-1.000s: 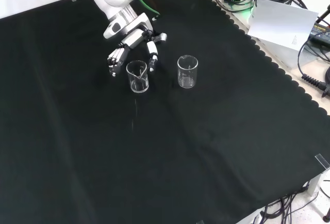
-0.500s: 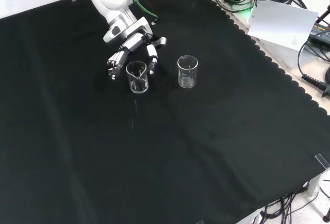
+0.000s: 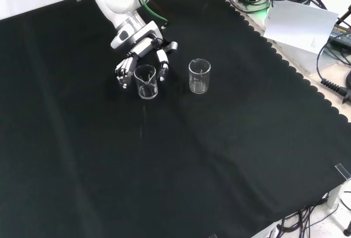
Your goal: Pick up the beaker on the right.
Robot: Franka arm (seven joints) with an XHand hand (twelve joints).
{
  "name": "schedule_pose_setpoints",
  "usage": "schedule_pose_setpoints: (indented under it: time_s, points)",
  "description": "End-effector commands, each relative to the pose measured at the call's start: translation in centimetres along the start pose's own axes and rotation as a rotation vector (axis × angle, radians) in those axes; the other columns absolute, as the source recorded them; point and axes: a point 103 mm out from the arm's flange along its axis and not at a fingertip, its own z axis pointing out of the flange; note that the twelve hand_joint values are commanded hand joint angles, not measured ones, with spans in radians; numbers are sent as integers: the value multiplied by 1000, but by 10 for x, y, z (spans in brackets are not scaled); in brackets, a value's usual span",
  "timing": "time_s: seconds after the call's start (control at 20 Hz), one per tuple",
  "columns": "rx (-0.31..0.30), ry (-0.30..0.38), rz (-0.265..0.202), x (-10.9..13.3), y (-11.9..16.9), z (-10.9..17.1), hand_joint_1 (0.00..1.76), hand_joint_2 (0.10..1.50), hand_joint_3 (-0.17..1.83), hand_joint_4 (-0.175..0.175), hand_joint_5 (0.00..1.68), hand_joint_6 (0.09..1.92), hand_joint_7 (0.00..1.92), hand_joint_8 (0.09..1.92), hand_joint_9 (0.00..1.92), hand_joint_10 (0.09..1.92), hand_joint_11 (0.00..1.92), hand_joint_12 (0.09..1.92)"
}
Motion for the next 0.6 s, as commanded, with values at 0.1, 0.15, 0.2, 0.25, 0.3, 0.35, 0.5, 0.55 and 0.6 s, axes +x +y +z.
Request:
schedule_pose_setpoints:
  time_s: [0.1, 0.15, 0.2, 0.25, 0.3, 0.35, 0.5, 0.55, 0.6]
  points:
    - [-2, 11, -3, 2, 3, 5, 933, 531, 645, -38, 498, 87, 281, 636, 399, 598, 0, 1354]
    - [-6, 12, -1, 2, 3, 5, 927, 528, 644, -38, 492, 87, 278, 635, 398, 597, 0, 1355]
    - [-9, 16, 2, 2, 3, 6, 923, 525, 643, -39, 490, 87, 277, 635, 398, 596, 0, 1356]
    - [-13, 20, 6, 1, 3, 6, 920, 524, 642, -39, 488, 87, 275, 634, 397, 595, 0, 1356]
    - [-16, 30, 9, 0, 4, 7, 918, 523, 641, -39, 487, 87, 274, 634, 396, 594, 0, 1356]
    - [-20, 33, 11, 0, 4, 7, 917, 522, 641, -39, 487, 87, 273, 634, 395, 593, 0, 1357]
    - [-30, 57, 20, -1, 5, 9, 916, 523, 639, -39, 504, 87, 275, 637, 400, 593, 0, 1360]
    - [-32, 68, 24, -2, 6, 9, 922, 525, 636, -39, 513, 87, 283, 642, 406, 592, 0, 1370]
    - [-32, 74, 27, -2, 6, 10, 930, 527, 634, -38, 528, 87, 291, 648, 414, 592, 0, 1378]
